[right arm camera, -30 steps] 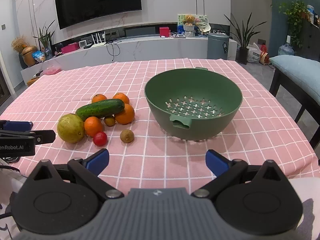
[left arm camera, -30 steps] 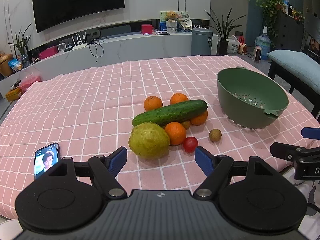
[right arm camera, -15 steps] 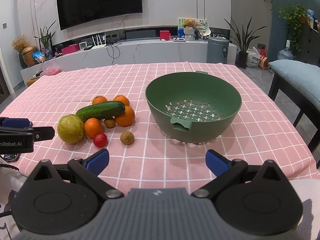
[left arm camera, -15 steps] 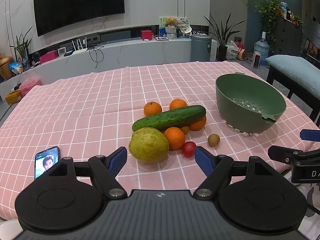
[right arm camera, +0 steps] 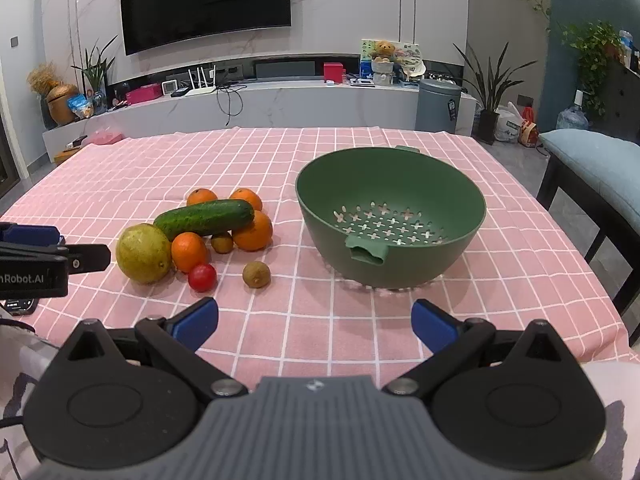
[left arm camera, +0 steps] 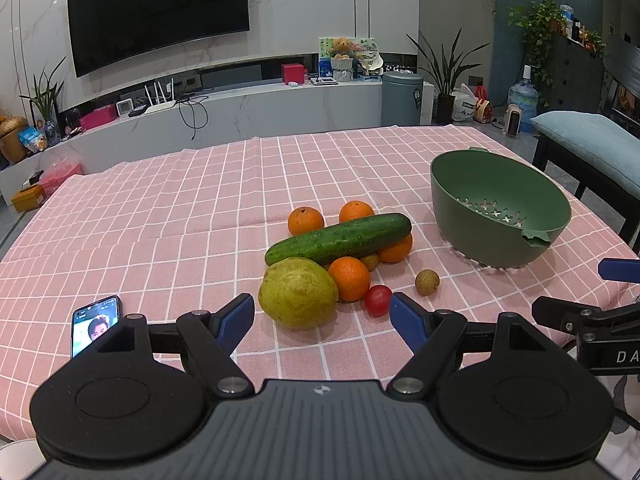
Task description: Organize fruits
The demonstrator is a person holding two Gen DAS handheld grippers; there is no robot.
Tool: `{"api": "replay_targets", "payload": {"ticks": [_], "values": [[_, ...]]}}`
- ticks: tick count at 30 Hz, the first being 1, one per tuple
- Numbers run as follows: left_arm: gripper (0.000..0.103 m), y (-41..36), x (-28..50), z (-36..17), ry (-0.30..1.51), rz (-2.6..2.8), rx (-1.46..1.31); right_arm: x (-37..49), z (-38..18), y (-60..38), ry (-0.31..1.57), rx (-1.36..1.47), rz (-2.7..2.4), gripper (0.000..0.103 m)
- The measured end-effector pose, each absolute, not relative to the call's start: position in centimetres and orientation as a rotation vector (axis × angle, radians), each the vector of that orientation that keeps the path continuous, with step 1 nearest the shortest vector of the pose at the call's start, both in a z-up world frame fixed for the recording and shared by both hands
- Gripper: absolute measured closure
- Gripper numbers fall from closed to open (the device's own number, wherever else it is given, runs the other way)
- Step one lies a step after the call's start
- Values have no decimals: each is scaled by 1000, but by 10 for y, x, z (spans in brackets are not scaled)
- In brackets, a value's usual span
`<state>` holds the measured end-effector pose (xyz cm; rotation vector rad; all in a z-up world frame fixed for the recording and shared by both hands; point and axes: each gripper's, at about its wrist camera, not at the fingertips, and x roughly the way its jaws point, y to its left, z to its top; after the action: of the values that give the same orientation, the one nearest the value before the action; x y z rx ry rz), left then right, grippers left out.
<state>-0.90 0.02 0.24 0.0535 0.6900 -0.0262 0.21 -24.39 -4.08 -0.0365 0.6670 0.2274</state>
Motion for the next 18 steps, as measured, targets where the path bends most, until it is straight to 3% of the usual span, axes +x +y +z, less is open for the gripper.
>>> {"api": "replay_targets", "payload": {"ticks": [18], "values": [[13,0,-9,2,689,-25,53,0,-42,-238,662,-78,227,4]]}}
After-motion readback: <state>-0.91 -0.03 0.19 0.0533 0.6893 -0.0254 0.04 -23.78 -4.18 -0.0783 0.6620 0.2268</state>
